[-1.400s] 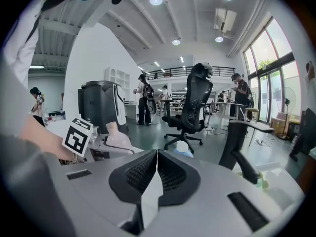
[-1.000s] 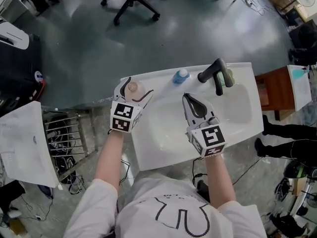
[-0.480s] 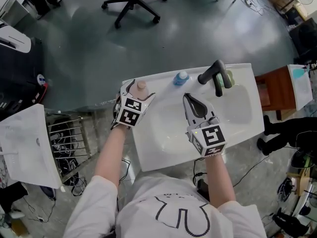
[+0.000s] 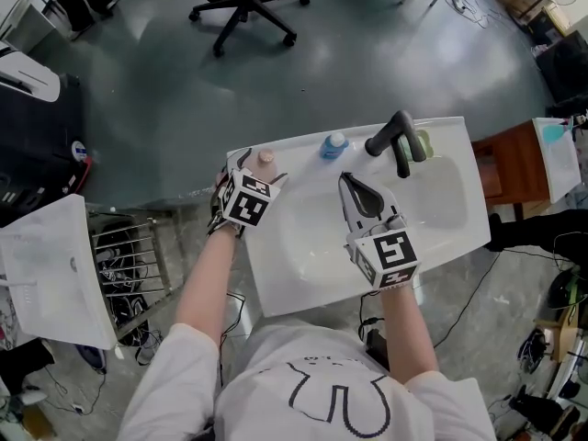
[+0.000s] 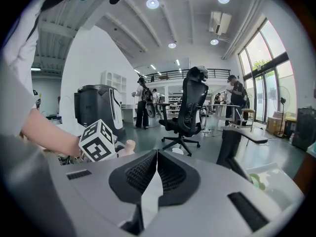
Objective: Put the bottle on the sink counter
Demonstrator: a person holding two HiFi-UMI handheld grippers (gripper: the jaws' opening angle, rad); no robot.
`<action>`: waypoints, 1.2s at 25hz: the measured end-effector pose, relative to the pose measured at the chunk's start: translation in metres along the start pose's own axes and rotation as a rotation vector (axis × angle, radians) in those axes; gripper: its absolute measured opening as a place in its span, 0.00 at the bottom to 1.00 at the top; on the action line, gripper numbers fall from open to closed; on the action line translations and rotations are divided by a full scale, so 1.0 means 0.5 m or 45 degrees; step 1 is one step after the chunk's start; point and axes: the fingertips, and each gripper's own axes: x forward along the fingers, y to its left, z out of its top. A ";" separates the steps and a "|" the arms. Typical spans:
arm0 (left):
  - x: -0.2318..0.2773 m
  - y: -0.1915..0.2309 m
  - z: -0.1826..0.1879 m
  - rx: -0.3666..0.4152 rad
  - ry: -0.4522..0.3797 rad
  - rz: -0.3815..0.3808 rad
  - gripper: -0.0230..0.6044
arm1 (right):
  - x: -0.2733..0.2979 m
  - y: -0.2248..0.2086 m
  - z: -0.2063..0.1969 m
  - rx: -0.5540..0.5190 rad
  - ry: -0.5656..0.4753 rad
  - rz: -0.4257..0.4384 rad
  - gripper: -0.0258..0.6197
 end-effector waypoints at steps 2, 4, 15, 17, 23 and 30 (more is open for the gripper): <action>0.000 -0.001 -0.001 0.000 0.015 0.000 0.70 | -0.003 -0.002 0.001 -0.004 -0.001 -0.002 0.09; 0.000 -0.002 -0.002 -0.009 0.020 0.004 0.70 | -0.006 -0.005 0.002 -0.006 -0.001 -0.003 0.09; -0.004 0.001 -0.010 -0.083 -0.062 0.032 0.70 | -0.009 -0.007 0.002 -0.017 -0.003 0.007 0.09; -0.003 -0.001 -0.009 -0.082 -0.066 0.032 0.70 | -0.011 -0.011 0.002 -0.018 -0.004 0.008 0.09; -0.012 0.004 -0.017 -0.128 -0.063 0.042 0.70 | -0.013 -0.012 0.004 -0.022 -0.002 0.013 0.09; -0.020 0.002 -0.007 -0.116 -0.099 0.045 0.70 | -0.012 -0.007 0.013 -0.028 -0.020 0.032 0.09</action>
